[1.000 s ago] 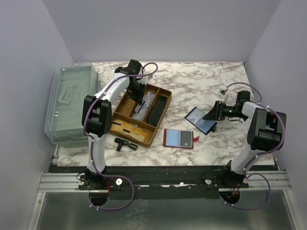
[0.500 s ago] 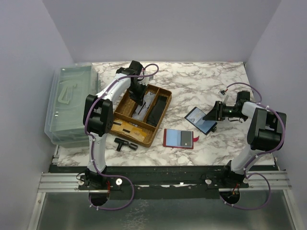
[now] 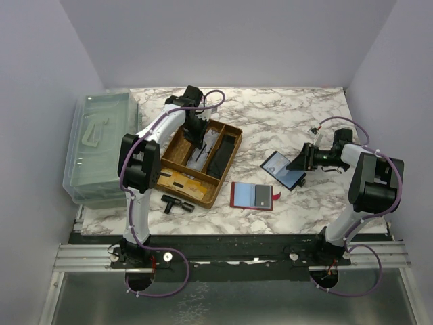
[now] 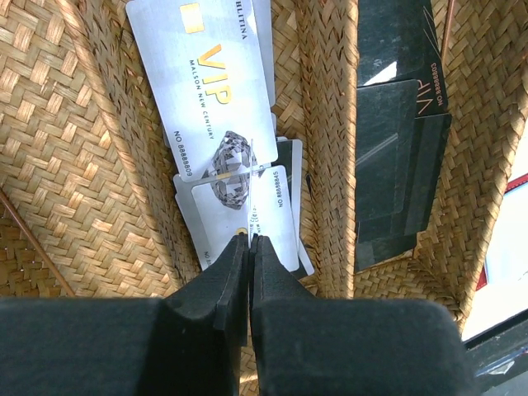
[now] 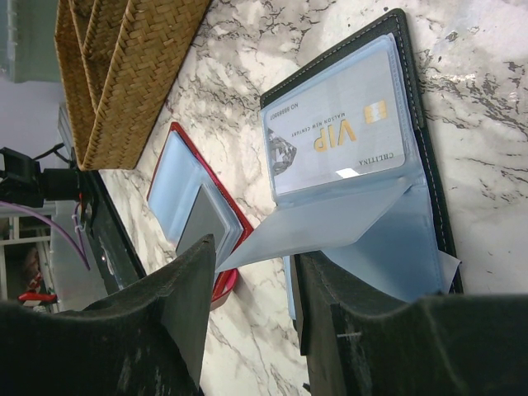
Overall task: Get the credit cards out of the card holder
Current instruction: Place the credit card in the storage box.
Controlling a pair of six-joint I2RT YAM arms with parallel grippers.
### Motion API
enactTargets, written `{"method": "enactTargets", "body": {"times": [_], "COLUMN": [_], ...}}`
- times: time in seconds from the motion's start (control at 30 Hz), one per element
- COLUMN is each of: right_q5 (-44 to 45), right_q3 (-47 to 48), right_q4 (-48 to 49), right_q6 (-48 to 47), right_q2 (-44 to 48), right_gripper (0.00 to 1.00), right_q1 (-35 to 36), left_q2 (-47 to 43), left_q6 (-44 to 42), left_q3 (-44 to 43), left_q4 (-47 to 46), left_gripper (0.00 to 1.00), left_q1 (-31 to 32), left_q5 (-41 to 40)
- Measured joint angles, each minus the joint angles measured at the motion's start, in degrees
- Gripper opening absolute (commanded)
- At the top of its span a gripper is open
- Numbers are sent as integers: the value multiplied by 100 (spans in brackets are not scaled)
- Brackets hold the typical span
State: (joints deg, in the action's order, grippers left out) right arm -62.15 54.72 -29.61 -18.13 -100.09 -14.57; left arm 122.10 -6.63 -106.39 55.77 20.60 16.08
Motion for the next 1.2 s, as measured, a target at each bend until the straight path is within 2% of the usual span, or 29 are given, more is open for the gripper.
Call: {"method": "enactTargets", "body": {"times": [0.83,1.07,1.2], "right_q5": [0,0,-2], "right_q3": [-2,-2,-2], "right_q4": [-2,-2,-2], "right_q6": [-2,-2,-2], "right_q2": [2,2,0], "right_gripper": [48,48,48], "right_q1": [0,0,0], "left_q2": [0,-17,-138], "left_q6": [107,352,590], "left_q3": [2,15,114], "left_q4": [-39,-44,-42], "left_gripper": [6,0,0], "left_q1": [39,166,278], "left_q5": [-168,-748,-1198]}}
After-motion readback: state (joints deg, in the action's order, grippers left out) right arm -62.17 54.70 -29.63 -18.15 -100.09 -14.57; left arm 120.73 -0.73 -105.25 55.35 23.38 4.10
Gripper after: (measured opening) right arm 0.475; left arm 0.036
